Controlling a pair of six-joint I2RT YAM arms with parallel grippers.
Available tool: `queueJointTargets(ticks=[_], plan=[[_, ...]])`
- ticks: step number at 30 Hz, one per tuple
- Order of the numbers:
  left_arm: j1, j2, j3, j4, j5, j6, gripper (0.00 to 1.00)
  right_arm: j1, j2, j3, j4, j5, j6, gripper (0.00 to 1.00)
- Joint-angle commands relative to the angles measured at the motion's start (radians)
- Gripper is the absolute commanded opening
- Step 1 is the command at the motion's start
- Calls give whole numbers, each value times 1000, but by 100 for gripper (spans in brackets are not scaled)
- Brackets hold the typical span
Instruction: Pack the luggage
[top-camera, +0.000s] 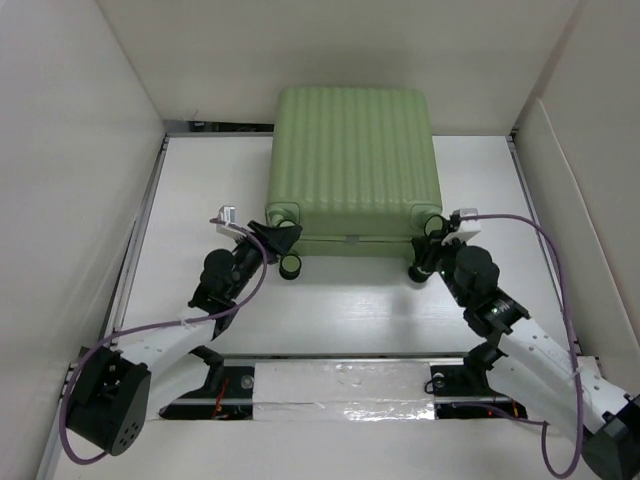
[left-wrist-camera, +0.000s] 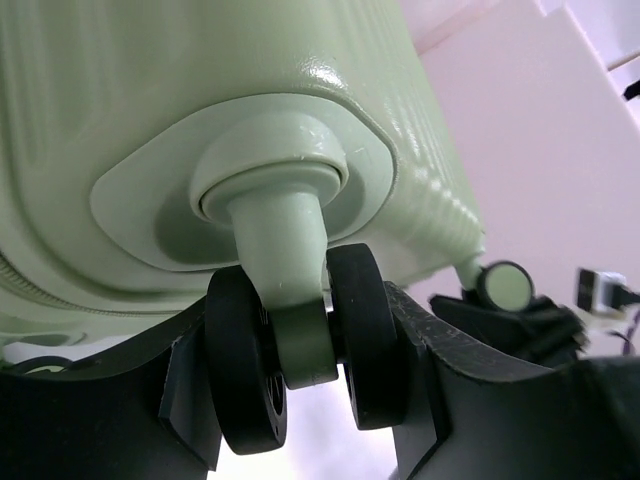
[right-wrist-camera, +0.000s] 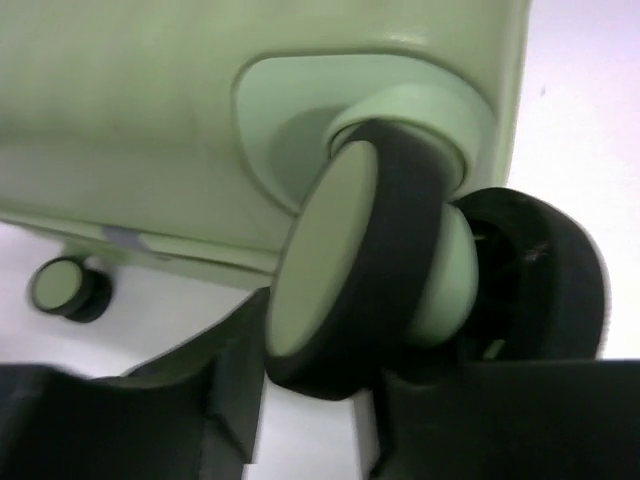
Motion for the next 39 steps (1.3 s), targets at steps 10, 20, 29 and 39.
queueJointTargets(ticks=[10,20,29,39], plan=[[-123,-209,-28,-37,19,55,0,-151,-208,-197,318,-434,-55,31],[-123,-139,25,29,57,63,0,-160,-145,-300,396,-248,-27,0],[-132,-126,38,30,85,72,0,-209,96,-368,729,-270,8,35],[-132,-108,38,62,110,56,0,-219,221,-342,824,-193,28,37]])
